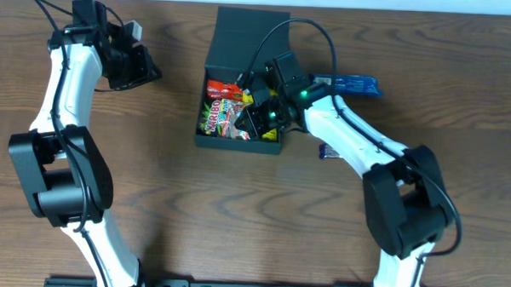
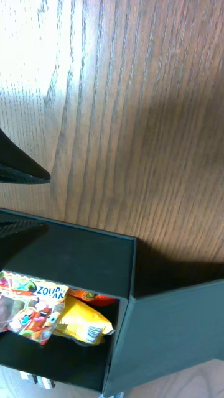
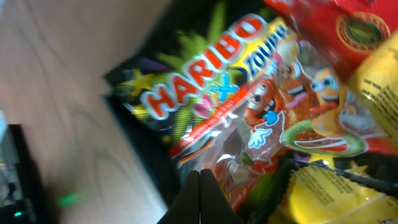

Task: Pack container
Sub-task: 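Release the Haribo bag and press it down with the right gripper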

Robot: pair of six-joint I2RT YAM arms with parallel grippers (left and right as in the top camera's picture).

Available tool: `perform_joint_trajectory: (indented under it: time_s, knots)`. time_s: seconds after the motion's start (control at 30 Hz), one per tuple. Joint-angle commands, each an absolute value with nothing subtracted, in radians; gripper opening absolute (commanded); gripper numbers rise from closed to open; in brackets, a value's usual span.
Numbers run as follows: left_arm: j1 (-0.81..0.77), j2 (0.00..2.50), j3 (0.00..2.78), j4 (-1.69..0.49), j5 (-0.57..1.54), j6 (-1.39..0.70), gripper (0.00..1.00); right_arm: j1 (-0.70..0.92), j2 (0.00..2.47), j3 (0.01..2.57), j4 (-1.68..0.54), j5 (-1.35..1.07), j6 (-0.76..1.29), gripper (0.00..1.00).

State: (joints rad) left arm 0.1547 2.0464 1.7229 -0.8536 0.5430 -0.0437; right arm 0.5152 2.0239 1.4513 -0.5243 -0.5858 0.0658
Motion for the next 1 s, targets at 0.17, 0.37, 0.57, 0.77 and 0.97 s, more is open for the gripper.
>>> perform_joint_trajectory:
  time_s: [0.17,0.37,0.57,0.77,0.97]
  knots:
    - [0.15,2.059,1.746,-0.857,0.54,-0.021,0.21,0.527,2.125,1.462,-0.53,-0.528,0.083,0.01]
    - [0.15,2.059,1.746,-0.857,0.539,-0.02,0.21,0.519,2.094,1.522,-0.556,-0.596,0.093,0.01]
    - [0.15,2.059,1.746,-0.857,0.539,-0.02,0.21,0.492,2.005,1.655,-0.637,-0.562,0.09,0.01]
    - [0.15,2.059,1.746,-0.857,0.539,-0.021,0.21,0.382,1.915,1.695,-0.675,-0.148,0.411,0.56]
    - [0.15,2.059,1.746,-0.857,0.539,-0.021,0.21,0.259,1.934,1.693,-0.775,0.026,0.833,0.99]
